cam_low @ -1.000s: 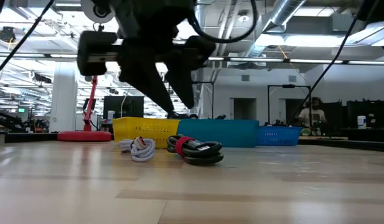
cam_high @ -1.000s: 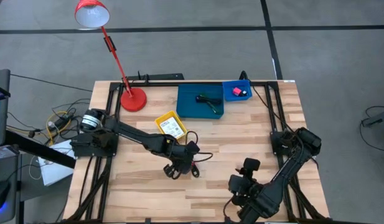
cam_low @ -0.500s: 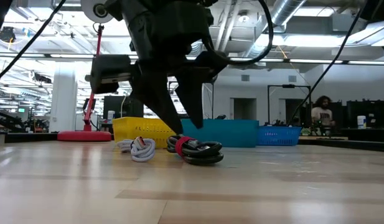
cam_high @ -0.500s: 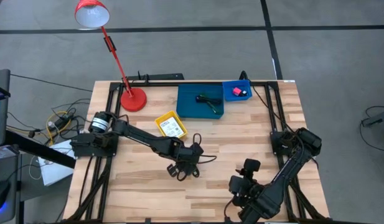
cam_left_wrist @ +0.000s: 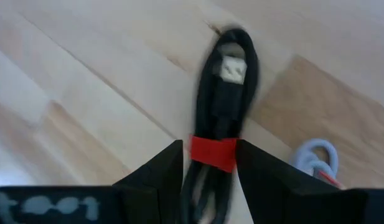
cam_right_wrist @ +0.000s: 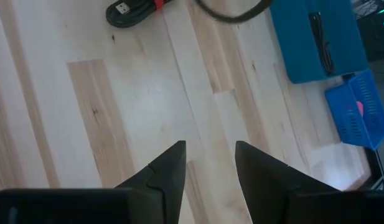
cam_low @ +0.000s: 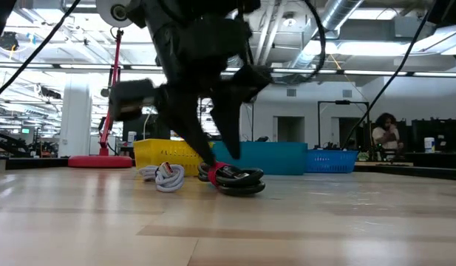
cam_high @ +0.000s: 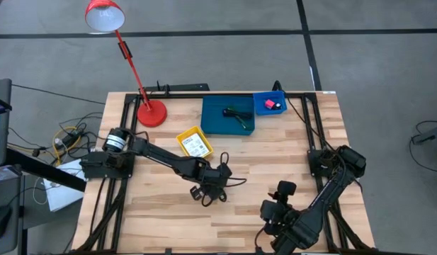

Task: Pick and place items into bin
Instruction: Put the black charger cable into the dark blue bin

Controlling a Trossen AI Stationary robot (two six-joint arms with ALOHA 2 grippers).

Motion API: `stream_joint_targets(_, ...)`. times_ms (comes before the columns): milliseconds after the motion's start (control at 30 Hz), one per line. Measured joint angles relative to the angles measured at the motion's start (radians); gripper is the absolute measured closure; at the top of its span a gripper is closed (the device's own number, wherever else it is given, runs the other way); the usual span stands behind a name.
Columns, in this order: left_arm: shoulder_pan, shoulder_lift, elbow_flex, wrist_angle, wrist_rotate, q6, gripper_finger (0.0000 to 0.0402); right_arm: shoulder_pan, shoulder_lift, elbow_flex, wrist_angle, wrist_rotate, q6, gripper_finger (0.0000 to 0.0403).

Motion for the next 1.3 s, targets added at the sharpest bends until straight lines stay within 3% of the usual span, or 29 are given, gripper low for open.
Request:
stream_joint_targets(333,0.0,0.058,0.006,0.0,0.021,-0.013,0.0264,0.0,0.001,0.0,0.002,0.005,0.009,0.0268)
stream_joint_targets(567,0.024,0.062,0.005,0.005,0.088,-0.026,0.0266,-0.001,0.001,0.0,0.0,0.008,0.009,0.0269)
stream_joint_targets(667,0.027,0.062,0.004,0.008,0.09,-0.014,0.0283,-0.001,0.001,0.0,0.001,0.008,0.008,0.0269)
stream_joint_targets(800,0.027,0.064,0.022,0.007,0.065,0.01,0.0334,-0.001,0.001,0.0,0.001,0.008,0.008,0.027)
stream_joint_targets(867,0.026,0.065,0.041,0.0,0.024,0.017,0.0354,-0.001,0.001,0.0,0.001,0.008,0.008,0.027)
stream_joint_targets(967,0.025,0.065,0.096,-0.053,-0.073,0.027,0.0354,-0.001,0.001,0.0,0.002,0.008,0.008,0.0268)
stream_joint_targets(1300,0.066,0.065,0.289,-0.243,-0.557,0.124,0.0354,0.0,0.001,0.0,0.006,0.007,0.008,0.0268)
